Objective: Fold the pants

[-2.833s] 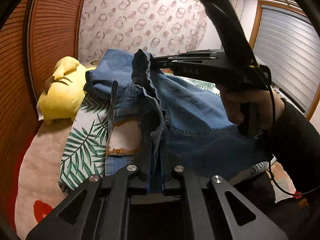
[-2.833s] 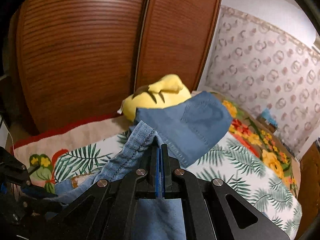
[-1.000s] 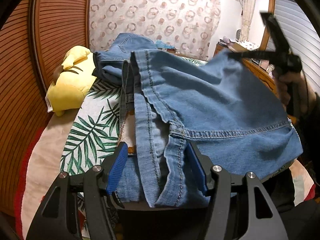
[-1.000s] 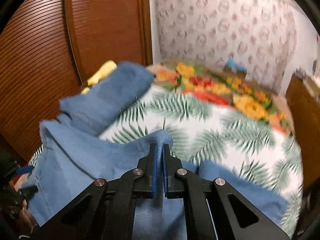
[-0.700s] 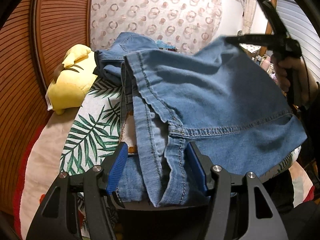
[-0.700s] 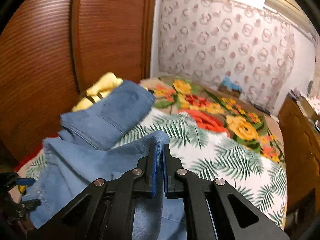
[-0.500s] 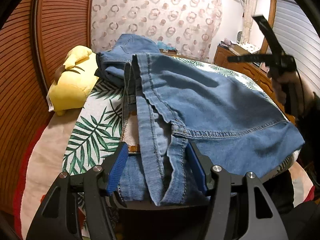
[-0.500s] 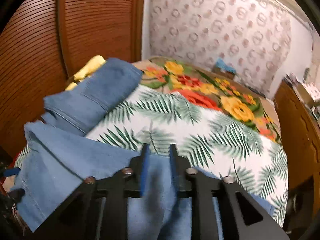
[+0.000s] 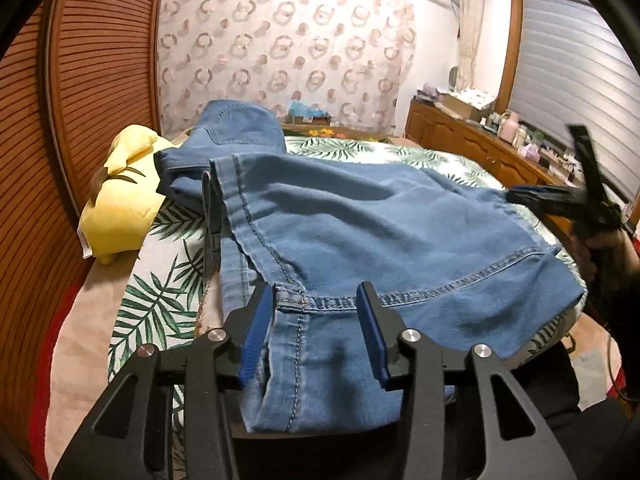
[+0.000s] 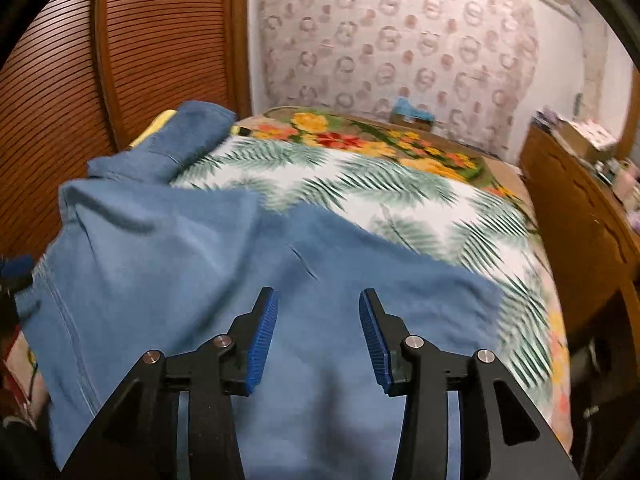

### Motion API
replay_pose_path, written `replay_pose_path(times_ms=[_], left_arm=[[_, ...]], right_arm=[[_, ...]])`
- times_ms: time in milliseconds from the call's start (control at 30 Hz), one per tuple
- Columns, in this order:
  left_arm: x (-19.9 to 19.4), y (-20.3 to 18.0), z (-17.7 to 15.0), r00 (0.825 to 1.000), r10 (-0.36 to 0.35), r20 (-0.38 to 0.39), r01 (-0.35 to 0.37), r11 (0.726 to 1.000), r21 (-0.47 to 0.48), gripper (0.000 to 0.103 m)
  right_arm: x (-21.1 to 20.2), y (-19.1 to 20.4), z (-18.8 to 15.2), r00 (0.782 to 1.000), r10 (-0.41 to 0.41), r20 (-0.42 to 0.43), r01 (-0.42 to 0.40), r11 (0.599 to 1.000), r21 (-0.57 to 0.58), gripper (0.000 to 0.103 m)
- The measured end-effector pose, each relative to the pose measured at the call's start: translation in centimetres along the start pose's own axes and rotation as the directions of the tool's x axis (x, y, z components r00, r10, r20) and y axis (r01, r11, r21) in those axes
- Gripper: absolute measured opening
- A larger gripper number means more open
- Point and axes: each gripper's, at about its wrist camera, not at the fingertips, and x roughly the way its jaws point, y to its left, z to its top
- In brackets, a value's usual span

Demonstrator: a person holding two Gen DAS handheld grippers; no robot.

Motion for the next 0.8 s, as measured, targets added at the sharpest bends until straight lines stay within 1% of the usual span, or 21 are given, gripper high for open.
replay_pose_path(times_ms=[100, 167, 233, 300, 367, 433, 500, 533, 567, 600, 633, 733, 800], left_arm=[[0.9, 0.2, -0.3, 0.999, 0.019, -0.033, -0.019, 1.0, -0.008, 0.045], [1.4, 0.4, -0.6, 0.998, 0.021, -0.052, -0.022, 1.0, -0.017, 0.045], [1.5, 0.3, -0.8, 0.998, 0.028, -0.058, -0.029, 1.0, -0.012, 0.045], [1.4, 0.1, -0.9, 0.998, 0.033, -0.053, -0.033, 0.999, -0.004, 0.044], [1.4, 0.0, -0.8, 0.998, 0.03, -0.048, -0.03, 1.0, 0.007, 0.028], [1.2, -0.5, -0.7, 0.999, 0.023, -0.043, -0.022, 0.999, 0.027, 0.02], [0.7, -0.9, -0.6, 0.999, 0.024, -0.03, -0.023, 0.999, 0.05, 0.017], [0.3, -0.9, -0.6, 1.0, 0.011, -0.023, -0.01, 0.999, 0.053, 0.015], [-0.2, -1.0, -0.5, 1.0, -0.009, -0.017, 0.01, 0.998, 0.056, 0.012], [-0.8, -0.9, -0.3, 1.0, -0.02, -0.008, 0.02, 0.998, 0.054, 0.012], [-1.6, -0.6, -0.1, 1.0, -0.02, 0.01, 0.02, 0.999, 0.043, 0.012], [-3.2, 0.7, 0.5, 0.999, 0.016, 0.045, -0.017, 1.0, 0.02, 0.012], [-3.5, 1.6, 0.8, 0.998, 0.038, 0.049, -0.039, 0.999, 0.008, 0.011]], right_arm=[[-1.4, -1.4, -2.8, 0.999, -0.043, -0.012, 0.043, 0.999, 0.021, 0.046], [-2.2, -2.5, -4.5, 0.997, -0.073, -0.019, 0.073, 0.997, 0.039, 0.052], [-2.5, -3.7, -5.7, 0.995, -0.098, -0.033, 0.1, 0.993, 0.06, 0.055], [-2.8, -4.5, -6.7, 0.993, -0.107, -0.045, 0.111, 0.99, 0.084, 0.057], [-2.7, -5.4, -7.5, 0.992, -0.107, -0.06, 0.113, 0.988, 0.106, 0.058], [-2.4, -5.5, -7.9, 0.99, -0.116, -0.08, 0.125, 0.985, 0.119, 0.059], [-1.7, -5.4, -8.2, 0.986, -0.134, -0.095, 0.145, 0.982, 0.118, 0.059], [-1.4, -5.2, -8.4, 0.985, -0.142, -0.099, 0.153, 0.982, 0.114, 0.059], [-1.5, -5.2, -8.5, 0.986, -0.145, -0.085, 0.155, 0.981, 0.118, 0.061], [-1.4, -5.2, -8.5, 0.986, -0.145, -0.081, 0.154, 0.98, 0.127, 0.062], [-1.3, -5.2, -8.3, 0.988, -0.136, -0.077, 0.146, 0.979, 0.144, 0.062], [-1.0, -5.6, -8.4, 0.988, -0.138, -0.062, 0.146, 0.978, 0.15, 0.065], [-0.9, -5.7, -8.7, 0.988, -0.145, -0.06, 0.153, 0.975, 0.158, 0.067]])
